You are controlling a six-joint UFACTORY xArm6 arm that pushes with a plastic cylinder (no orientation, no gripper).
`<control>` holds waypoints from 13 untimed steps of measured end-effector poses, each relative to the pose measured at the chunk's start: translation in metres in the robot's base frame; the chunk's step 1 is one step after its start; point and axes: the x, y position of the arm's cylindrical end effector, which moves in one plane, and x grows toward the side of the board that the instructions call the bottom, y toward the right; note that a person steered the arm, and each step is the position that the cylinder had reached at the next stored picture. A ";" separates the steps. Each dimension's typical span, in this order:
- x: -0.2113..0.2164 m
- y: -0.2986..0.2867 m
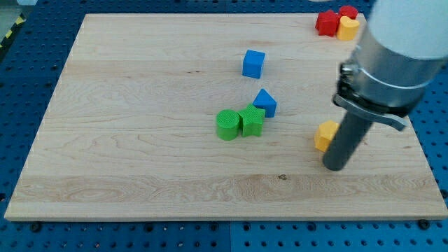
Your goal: Push the hexagon to the bottom of the red star
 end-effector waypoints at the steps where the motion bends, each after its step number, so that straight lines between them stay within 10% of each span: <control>1: -0.015 0.022; 13: -0.105 0.021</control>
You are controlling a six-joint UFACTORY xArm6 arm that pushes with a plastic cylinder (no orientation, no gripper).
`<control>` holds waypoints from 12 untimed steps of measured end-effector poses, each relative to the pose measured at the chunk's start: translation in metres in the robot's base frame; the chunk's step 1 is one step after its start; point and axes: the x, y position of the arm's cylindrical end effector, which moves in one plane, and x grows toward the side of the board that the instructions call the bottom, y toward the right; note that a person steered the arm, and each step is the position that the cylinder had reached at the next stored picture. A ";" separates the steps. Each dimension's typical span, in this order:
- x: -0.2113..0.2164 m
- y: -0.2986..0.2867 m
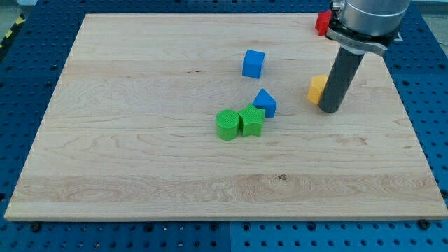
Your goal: Push the hexagon to the bottom of the red star
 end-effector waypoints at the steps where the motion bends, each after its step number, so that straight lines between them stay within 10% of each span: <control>1: -0.026 0.000; 12: -0.107 -0.043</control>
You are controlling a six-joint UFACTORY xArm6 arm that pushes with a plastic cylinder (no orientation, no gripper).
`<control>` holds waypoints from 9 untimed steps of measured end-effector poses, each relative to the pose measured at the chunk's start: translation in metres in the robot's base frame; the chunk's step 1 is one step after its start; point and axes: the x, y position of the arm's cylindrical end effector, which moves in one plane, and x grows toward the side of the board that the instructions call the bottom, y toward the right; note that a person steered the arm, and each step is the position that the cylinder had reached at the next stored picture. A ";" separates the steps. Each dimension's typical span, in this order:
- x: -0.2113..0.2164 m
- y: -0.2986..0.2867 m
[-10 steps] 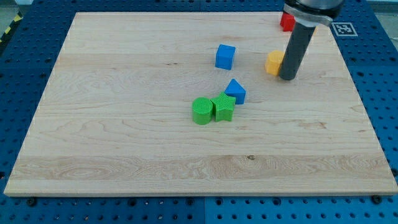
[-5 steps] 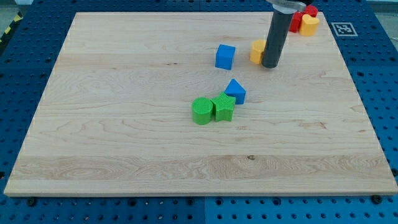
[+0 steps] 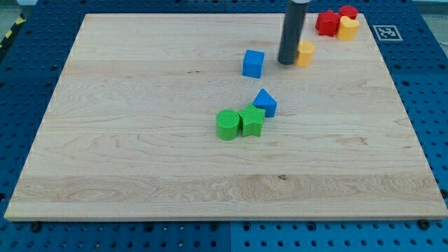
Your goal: Push the hexagon to the bottom of the red star
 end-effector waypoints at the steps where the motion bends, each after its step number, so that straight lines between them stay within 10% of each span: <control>1: 0.000 0.022; 9: -0.031 0.072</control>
